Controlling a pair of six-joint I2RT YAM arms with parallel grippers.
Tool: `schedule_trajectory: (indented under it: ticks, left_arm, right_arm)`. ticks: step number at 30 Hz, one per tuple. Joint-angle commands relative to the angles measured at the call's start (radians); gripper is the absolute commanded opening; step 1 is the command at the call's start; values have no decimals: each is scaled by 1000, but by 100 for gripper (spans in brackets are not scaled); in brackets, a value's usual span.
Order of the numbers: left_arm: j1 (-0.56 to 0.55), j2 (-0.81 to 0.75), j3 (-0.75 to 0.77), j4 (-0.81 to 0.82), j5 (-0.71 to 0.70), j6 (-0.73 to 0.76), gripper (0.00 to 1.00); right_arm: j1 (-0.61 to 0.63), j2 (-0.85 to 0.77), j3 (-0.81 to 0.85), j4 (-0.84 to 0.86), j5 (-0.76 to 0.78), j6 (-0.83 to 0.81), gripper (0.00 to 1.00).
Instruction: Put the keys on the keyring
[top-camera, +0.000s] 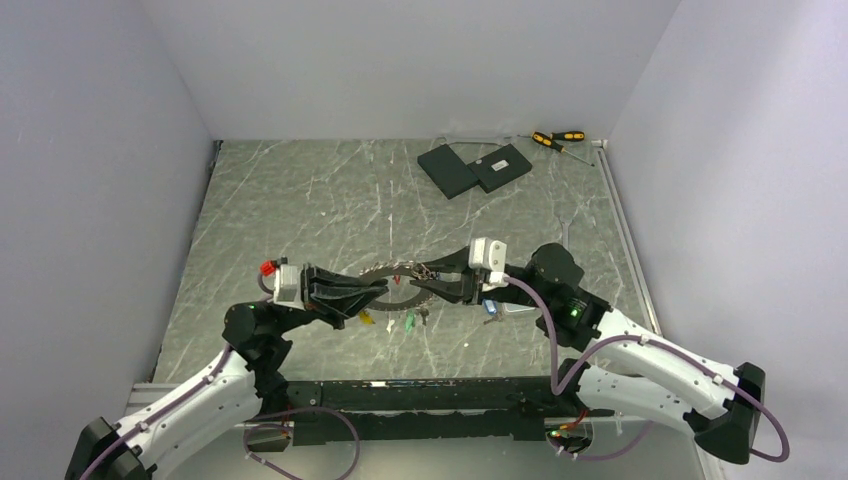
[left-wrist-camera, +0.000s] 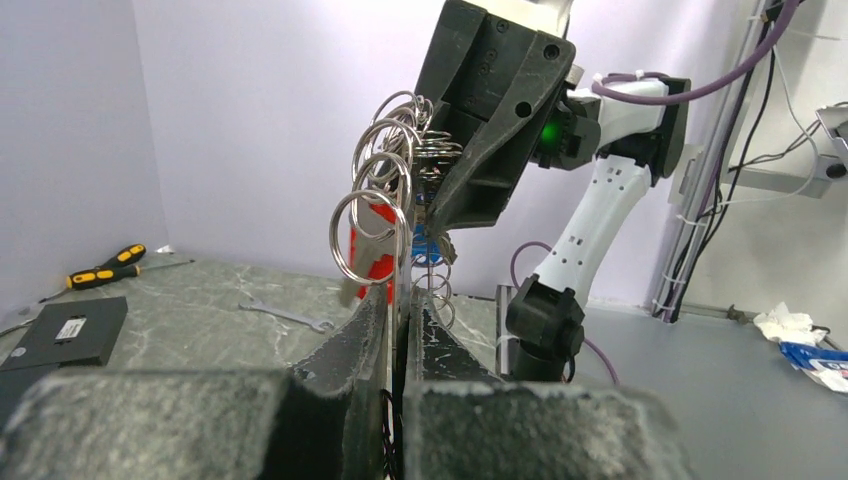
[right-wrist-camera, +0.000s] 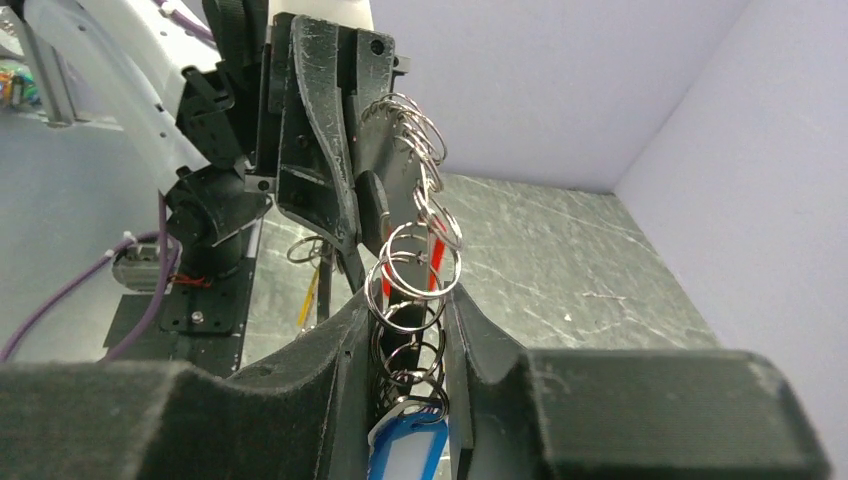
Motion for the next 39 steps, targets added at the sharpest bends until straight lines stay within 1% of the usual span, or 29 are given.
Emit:
schedule_trajectory:
  ticks: [1, 2, 6, 7, 9, 12, 15, 19, 21, 23, 25, 27, 32, 35, 37, 39]
  left_arm:
    - [-4, -25, 36, -20, 56, 55, 0]
    - [-4, -34, 47, -71, 65, 81, 1]
    - [-4, -98, 99, -294, 74, 199, 25]
    - [-3, -116, 113, -374, 73, 229, 31]
    - [-3, -152, 142, -485, 68, 285, 38]
    - [-3, -194, 200, -652, 68, 377, 44]
    - [-4, -222, 278, -822, 68, 467, 46]
    - [-4, -201, 364, -1041, 20, 596, 48]
    - [-3, -174, 395, -1095, 27, 641, 49]
    - [-4, -132, 415, -1106, 48, 671, 49]
    - [-4, -89, 410, -1069, 63, 661, 48]
    - [-4, -51, 383, -1001, 77, 639, 48]
    - [-5, 42, 318, -790, 109, 533, 48]
    - [-5, 81, 300, -691, 120, 469, 49]
    - [-5, 95, 301, -663, 128, 445, 51]
    - [-5, 97, 320, -685, 131, 456, 52]
  right_arm:
    - [2, -8, 68, -37, -45, -13, 0]
    - [2, -3, 76, -55, -47, -18, 0]
    - [2, 22, 103, -108, -42, -26, 0]
    - [2, 26, 108, -120, -38, -27, 0]
    - [2, 32, 112, -137, -28, -30, 0]
    - [2, 42, 118, -164, -25, -38, 0]
    - [2, 47, 114, -175, -22, -41, 0]
    - [2, 64, 107, -191, 10, -49, 0]
    - [1, 68, 101, -192, 14, -49, 0]
    - [2, 65, 92, -179, 18, -47, 0]
    - [2, 59, 86, -169, 22, -45, 0]
    - [2, 57, 88, -165, 27, -43, 0]
    - [2, 52, 104, -158, 45, -37, 0]
    - [2, 53, 113, -159, 53, -36, 0]
    - [2, 54, 114, -161, 54, -38, 0]
    - [2, 56, 115, -163, 55, -40, 0]
